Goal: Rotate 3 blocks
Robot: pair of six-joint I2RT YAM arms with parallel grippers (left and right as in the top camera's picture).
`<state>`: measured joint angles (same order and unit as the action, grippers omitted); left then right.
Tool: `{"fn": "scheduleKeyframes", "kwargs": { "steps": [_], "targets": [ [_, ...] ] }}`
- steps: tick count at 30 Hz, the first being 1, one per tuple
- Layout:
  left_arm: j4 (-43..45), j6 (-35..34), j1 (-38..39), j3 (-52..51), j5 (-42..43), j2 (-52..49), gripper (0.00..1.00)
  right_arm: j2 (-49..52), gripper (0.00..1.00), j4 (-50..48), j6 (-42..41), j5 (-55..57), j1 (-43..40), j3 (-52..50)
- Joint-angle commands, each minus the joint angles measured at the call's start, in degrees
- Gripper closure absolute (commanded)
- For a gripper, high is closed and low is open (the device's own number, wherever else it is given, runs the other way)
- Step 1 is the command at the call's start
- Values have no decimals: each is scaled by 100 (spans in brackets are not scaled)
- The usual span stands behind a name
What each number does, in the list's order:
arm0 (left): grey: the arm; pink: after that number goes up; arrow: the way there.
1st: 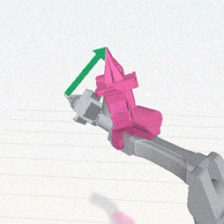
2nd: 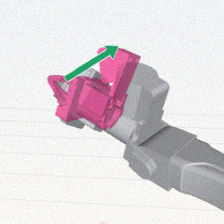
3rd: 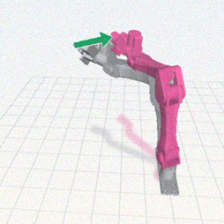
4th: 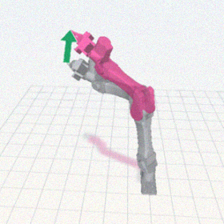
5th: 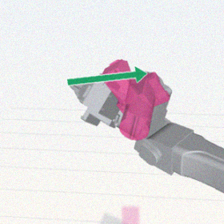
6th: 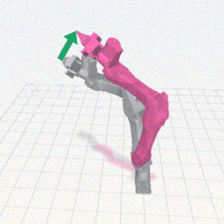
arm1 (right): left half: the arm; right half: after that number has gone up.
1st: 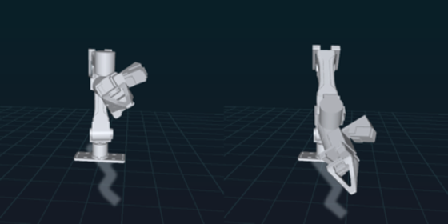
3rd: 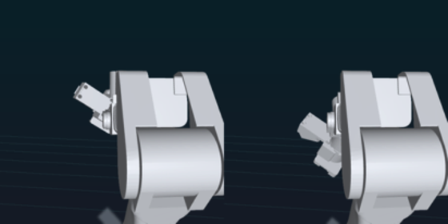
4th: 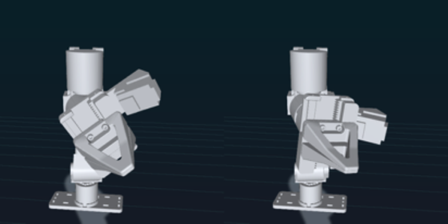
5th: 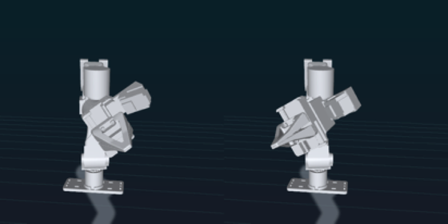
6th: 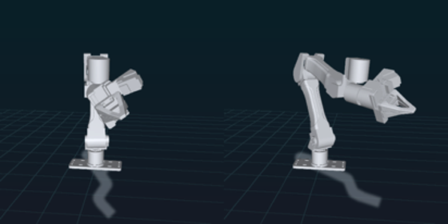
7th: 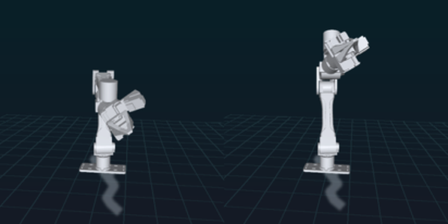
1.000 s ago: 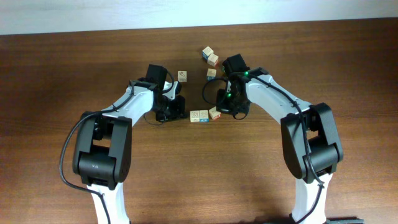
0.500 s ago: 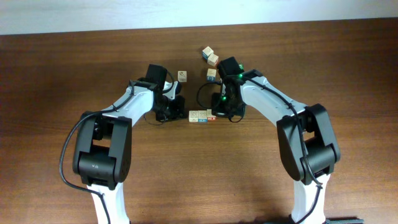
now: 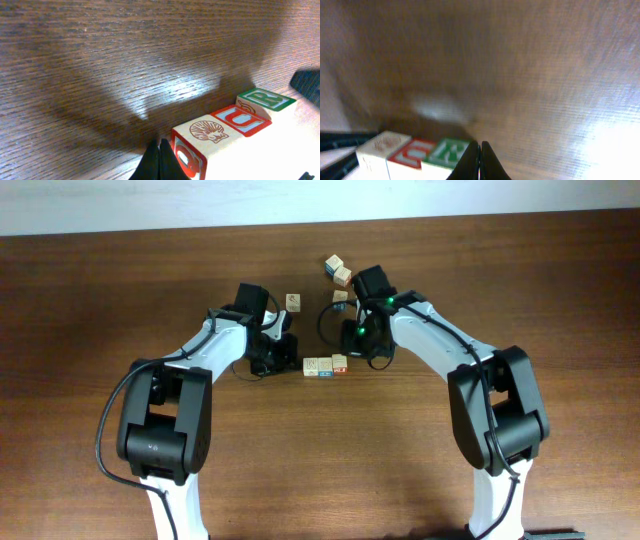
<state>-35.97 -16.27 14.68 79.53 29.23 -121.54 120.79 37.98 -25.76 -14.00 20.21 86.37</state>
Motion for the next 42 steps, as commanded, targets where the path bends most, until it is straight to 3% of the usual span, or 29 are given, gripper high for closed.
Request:
{"fn": "scheduleKeyframes", "kwargs": {
  "steps": [1,42],
  "targets": [
    [-7,94,35,22,52,-146,100,66,96,-203,164,114,-35,72],
    [-4,94,35,22,52,-146,100,146,96,-63,951,-940,133,70]
  ]
}}
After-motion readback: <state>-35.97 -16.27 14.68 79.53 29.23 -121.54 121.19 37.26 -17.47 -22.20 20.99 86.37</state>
